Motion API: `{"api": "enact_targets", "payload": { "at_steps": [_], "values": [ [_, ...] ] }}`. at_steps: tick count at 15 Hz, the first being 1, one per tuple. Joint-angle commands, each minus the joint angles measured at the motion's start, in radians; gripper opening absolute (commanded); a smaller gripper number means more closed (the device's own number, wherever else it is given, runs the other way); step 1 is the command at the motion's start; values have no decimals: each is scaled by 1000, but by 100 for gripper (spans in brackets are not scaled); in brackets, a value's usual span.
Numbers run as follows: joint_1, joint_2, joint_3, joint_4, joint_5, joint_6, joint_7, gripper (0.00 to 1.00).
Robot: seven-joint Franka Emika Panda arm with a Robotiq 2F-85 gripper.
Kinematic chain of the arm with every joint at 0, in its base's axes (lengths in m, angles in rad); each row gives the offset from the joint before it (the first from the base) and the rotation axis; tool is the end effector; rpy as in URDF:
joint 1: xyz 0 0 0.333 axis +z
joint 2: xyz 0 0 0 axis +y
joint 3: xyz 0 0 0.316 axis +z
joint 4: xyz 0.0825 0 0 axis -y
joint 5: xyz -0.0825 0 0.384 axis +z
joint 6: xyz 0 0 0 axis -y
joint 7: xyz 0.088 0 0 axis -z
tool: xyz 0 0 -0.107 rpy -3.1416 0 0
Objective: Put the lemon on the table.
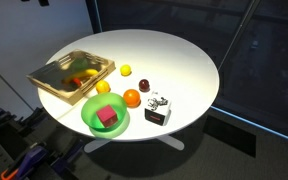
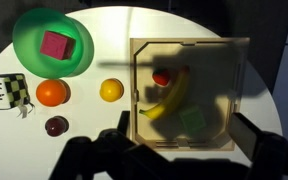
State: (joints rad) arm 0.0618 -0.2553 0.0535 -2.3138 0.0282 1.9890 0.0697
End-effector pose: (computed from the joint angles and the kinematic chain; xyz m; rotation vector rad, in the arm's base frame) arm 0.4550 0.0551 0.4395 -3.1338 -0.0486 0.1106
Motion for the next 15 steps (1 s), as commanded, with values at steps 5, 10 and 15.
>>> {"api": "enact_targets", "payload": {
  "at_steps": [5, 10, 15],
  "values": [
    [-1, -97, 4, -75, 3, 8, -7, 100],
    [-4, -80, 5, -67, 1, -2, -1, 100],
    [-4, -84, 6, -70, 1, -2, -1, 100]
  ]
}}
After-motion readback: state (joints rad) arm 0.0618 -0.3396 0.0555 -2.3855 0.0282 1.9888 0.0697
